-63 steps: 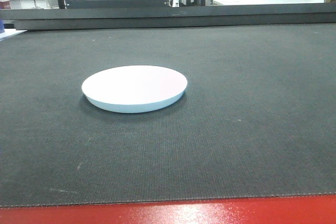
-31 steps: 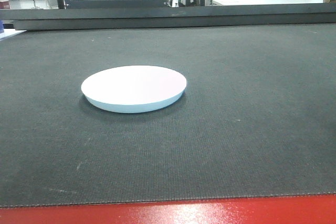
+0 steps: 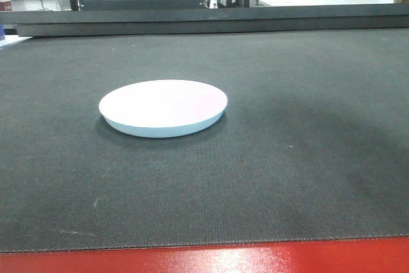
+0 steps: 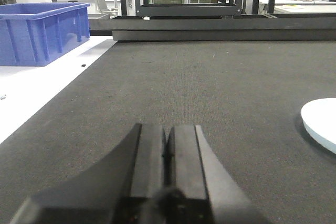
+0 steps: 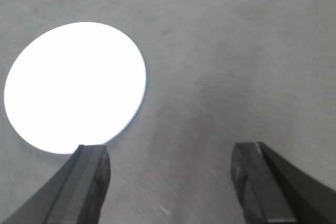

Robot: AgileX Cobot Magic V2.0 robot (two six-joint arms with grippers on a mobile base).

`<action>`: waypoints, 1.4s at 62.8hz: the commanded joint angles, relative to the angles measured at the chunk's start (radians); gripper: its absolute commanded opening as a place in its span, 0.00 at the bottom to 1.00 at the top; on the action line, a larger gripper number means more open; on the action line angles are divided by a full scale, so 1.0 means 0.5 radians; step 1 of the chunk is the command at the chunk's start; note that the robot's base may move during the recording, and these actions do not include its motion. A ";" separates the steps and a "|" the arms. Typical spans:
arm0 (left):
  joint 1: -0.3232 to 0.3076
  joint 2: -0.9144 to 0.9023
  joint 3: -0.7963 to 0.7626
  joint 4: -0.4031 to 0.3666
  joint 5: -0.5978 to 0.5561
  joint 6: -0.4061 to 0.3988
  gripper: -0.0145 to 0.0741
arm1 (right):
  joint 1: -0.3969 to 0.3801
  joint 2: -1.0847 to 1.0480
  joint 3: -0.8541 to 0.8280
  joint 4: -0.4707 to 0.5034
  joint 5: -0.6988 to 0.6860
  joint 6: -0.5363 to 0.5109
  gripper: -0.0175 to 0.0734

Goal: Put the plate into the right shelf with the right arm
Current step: 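Move the right gripper above the white plate on the table, then lower the open right gripper onto the plate's edge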

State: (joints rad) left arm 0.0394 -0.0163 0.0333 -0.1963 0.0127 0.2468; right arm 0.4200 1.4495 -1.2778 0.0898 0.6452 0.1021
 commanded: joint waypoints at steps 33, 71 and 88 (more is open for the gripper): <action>0.003 -0.022 0.016 -0.004 -0.178 -0.005 0.11 | 0.273 0.971 -0.813 -0.421 0.080 0.501 0.83; 0.003 -0.022 0.016 -0.004 -0.178 -0.005 0.11 | 0.273 1.194 -0.813 -0.536 -0.109 0.559 0.53; 0.003 -0.022 0.016 -0.004 -0.178 -0.005 0.11 | 0.273 1.213 -0.813 -0.540 -0.096 0.559 0.29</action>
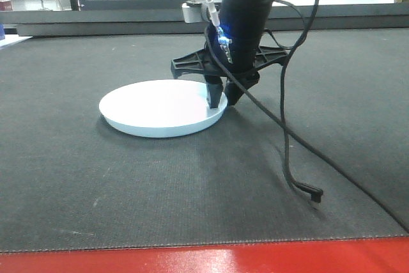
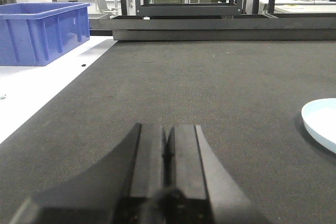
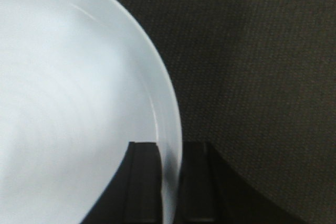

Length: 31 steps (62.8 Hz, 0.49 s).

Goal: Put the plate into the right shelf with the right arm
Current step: 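Lower the open right gripper onto the plate's edge, then close the right gripper on the plate rim and lift it up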

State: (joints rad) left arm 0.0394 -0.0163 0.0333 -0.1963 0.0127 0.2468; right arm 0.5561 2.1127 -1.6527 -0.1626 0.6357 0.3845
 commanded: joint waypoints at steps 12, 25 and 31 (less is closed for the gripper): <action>0.003 -0.022 0.016 -0.004 -0.178 -0.005 0.11 | 0.001 -0.204 -0.063 -0.045 -0.072 -0.006 0.25; 0.003 -0.022 0.016 -0.004 -0.178 -0.005 0.11 | -0.001 -0.404 -0.053 -0.099 0.041 -0.017 0.25; 0.003 -0.022 0.016 -0.004 -0.178 -0.005 0.11 | -0.001 -0.549 0.034 -0.148 0.028 -0.033 0.25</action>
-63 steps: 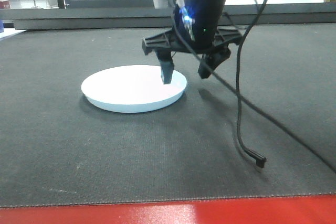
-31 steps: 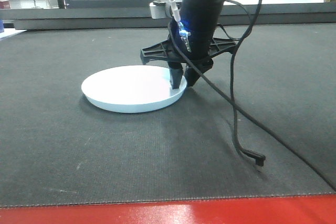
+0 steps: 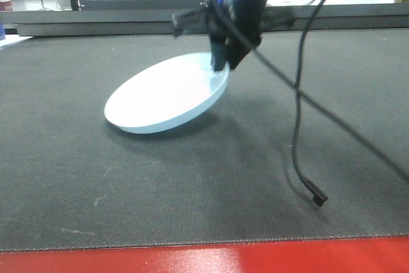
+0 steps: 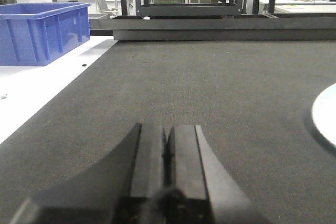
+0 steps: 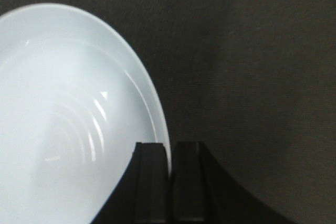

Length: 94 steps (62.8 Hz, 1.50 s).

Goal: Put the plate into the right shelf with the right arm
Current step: 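Close the right gripper on the plate rim and lift it up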

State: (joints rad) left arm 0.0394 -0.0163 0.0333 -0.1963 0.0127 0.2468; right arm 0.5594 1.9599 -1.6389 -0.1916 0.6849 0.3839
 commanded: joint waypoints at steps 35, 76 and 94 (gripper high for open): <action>0.003 -0.022 0.016 -0.004 -0.178 -0.005 0.11 | -0.334 -1.414 1.398 -0.107 -0.536 -0.037 0.25; 0.003 -0.022 0.016 -0.004 -0.178 -0.005 0.11 | -0.365 -3.161 2.208 -0.108 -0.892 -0.120 0.25; 0.003 -0.022 0.016 -0.004 -0.178 -0.005 0.11 | -0.365 -3.560 2.208 -0.108 -1.118 -0.120 0.25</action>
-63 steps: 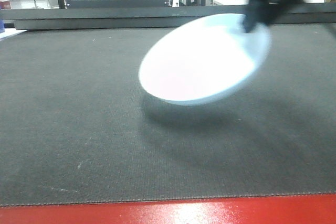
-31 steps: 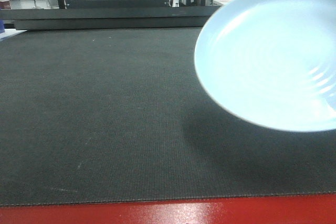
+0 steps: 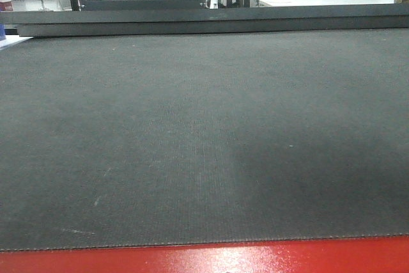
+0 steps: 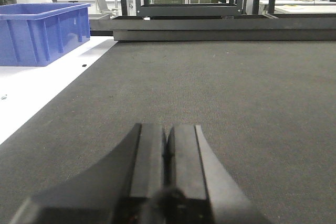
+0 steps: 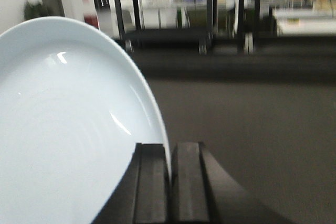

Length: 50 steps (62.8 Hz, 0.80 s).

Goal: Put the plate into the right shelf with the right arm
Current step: 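Close the right gripper on the plate rim and lift it up, then hold the plate in the right gripper while driving to the shelf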

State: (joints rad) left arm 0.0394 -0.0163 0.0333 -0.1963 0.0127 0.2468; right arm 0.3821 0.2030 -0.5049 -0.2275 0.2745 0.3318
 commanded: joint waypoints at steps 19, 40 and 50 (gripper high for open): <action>0.003 -0.022 0.016 -0.004 -0.178 -0.005 0.11 | -0.010 -0.092 -0.060 -0.036 -0.432 -0.016 0.25; 0.003 -0.022 0.016 -0.004 -0.178 -0.005 0.11 | -0.010 -0.092 -0.060 -0.036 -0.430 -0.016 0.25; 0.003 -0.022 0.016 -0.004 -0.178 -0.005 0.11 | -0.010 -0.092 -0.060 -0.036 -0.430 -0.016 0.25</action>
State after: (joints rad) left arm 0.0394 -0.0163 0.0333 -0.1963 0.0127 0.2468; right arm 0.3821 0.1458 -0.5049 -0.2304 0.1601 0.3301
